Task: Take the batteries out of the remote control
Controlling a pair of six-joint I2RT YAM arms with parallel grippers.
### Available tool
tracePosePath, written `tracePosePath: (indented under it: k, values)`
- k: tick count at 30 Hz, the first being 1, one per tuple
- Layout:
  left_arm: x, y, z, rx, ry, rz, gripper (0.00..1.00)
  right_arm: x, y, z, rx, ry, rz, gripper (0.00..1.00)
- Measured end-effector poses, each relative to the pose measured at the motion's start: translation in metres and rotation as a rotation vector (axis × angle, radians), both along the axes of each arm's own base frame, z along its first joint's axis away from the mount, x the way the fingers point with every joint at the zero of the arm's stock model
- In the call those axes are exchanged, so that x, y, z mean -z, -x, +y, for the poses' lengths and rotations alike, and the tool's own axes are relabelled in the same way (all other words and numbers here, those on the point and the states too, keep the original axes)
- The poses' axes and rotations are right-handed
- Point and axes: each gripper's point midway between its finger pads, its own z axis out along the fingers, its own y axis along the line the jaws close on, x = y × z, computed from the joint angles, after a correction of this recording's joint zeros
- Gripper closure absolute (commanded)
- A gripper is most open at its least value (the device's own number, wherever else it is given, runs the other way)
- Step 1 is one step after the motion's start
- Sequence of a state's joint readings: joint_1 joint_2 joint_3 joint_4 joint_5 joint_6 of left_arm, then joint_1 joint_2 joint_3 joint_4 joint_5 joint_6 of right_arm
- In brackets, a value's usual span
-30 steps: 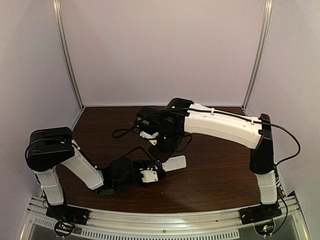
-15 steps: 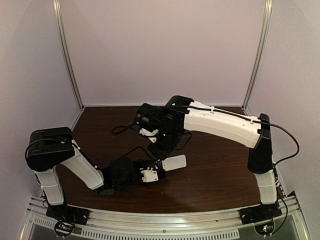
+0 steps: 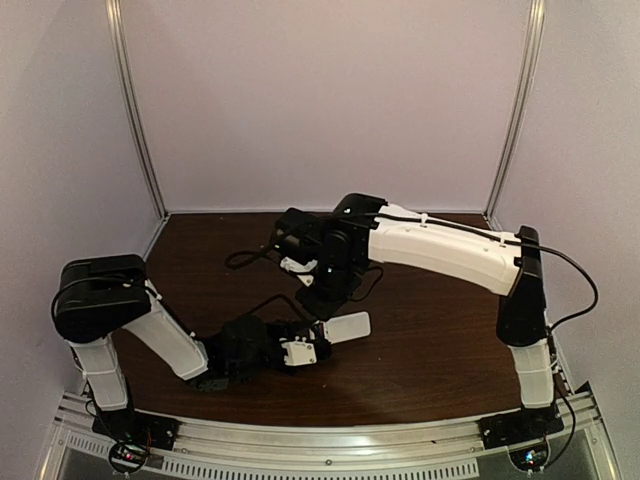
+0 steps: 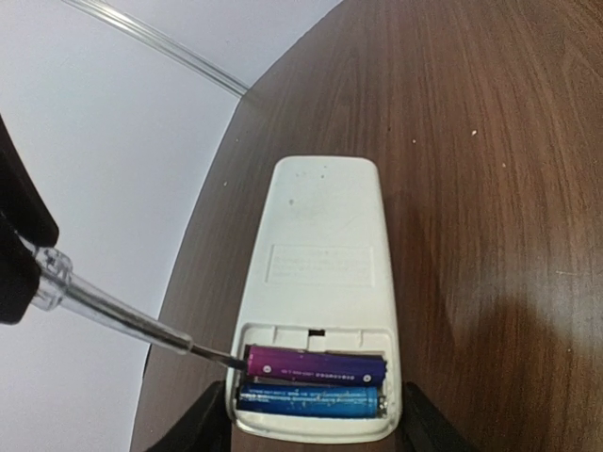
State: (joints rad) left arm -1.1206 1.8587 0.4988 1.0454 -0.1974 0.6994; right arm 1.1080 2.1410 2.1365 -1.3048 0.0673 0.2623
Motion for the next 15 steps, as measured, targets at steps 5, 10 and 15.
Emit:
tracePosePath:
  k: [5,10,15]
  values:
    - [0.005,0.006,-0.001,0.017,-0.02,0.008,1.0,0.008,0.005,-0.009,0.013,-0.003,0.007,1.0]
    - [0.005,0.01,-0.003,0.031,-0.02,0.007,1.0,0.009,0.007,-0.018,0.034,-0.012,0.014,1.0]
    - [0.004,0.01,-0.004,0.031,-0.013,0.004,1.0,0.007,0.007,-0.019,0.038,-0.026,0.009,1.0]
